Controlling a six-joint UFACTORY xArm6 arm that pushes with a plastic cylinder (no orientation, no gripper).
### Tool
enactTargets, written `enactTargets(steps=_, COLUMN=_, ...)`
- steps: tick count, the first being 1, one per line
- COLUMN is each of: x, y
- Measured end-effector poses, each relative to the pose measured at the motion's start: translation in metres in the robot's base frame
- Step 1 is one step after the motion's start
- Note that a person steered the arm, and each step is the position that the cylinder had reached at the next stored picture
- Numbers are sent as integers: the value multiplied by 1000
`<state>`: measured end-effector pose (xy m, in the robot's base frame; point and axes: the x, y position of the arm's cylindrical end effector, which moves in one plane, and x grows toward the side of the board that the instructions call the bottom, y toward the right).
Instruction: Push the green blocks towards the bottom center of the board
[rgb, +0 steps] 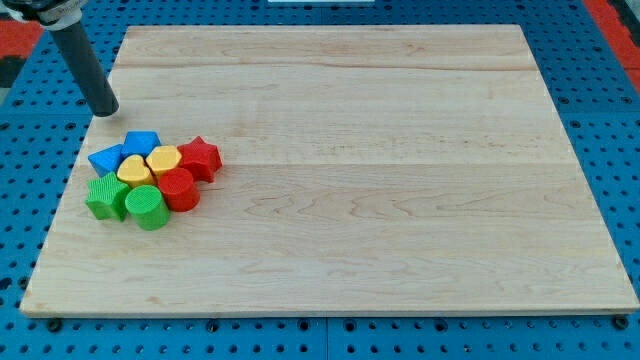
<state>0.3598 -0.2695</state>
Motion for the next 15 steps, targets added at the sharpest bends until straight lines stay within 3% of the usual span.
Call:
enactTargets(steps=6, x=7, y=8)
enactTargets(steps=8, x=13, y=-20)
enactTargets(steps=11, x=132, y=-28)
enactTargets(steps=12, x=135, y=3)
enactTargets(steps=13, x=153, y=120)
enactTargets(steps=14, x=158, y=121)
enactTargets(steps=15, x=206, y=125)
